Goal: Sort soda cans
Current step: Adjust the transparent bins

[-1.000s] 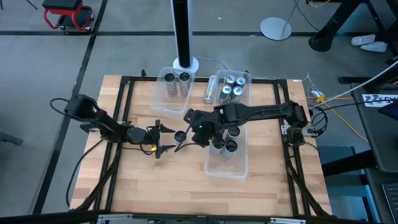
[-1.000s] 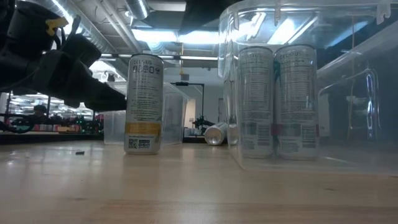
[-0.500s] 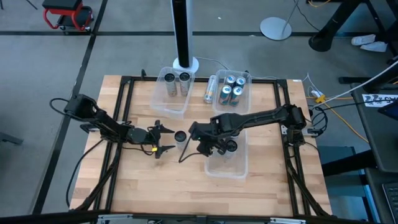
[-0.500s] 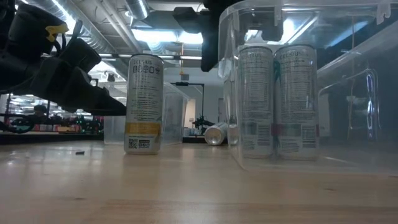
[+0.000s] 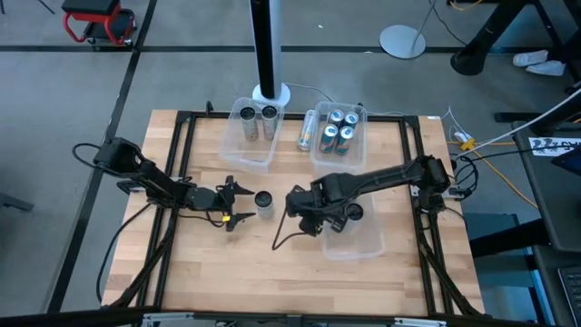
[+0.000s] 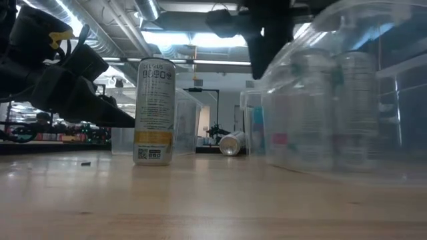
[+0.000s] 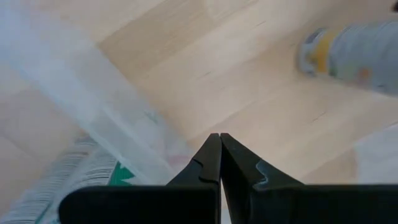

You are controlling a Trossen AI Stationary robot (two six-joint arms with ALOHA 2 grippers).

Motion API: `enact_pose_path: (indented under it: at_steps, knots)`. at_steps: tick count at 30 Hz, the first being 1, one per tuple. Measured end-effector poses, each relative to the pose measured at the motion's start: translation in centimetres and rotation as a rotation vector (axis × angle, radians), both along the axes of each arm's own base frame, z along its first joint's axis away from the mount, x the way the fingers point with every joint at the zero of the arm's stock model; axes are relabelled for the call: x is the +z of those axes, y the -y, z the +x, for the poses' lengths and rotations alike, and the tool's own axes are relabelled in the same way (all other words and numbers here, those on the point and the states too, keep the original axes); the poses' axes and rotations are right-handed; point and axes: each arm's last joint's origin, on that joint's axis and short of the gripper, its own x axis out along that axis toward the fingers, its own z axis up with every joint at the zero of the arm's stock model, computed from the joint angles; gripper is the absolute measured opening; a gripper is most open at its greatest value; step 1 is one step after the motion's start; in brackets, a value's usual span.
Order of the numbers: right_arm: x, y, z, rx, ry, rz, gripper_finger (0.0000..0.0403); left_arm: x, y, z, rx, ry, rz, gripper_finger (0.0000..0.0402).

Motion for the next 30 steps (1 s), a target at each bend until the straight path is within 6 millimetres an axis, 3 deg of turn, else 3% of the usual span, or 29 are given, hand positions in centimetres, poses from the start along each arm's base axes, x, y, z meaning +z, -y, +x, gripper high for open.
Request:
enact_pose_path:
  at_steps: [12,19,23,30]
  knots:
    - [0.0,-0.4,-1.6,-0.136,-0.110,-0.102,0.0009,0.0,0.0,0.0,0.005,0.007,-0.017,0.0344]
    - [4.6,0.7,0.4,-0.125,0.152,-0.136,0.0009,0.1,0.0,0.0,0.005,0.010,-0.012,0.0344]
    - [6.7,3.8,1.4,-0.175,0.271,-0.231,0.0009,0.1,0.0,0.0,0.004,0.010,-0.004,0.0344]
    - [5.9,13.0,2.2,-0.388,0.270,-0.218,0.0009,0.1,0.0,0.0,0.004,0.007,-0.003,0.0344]
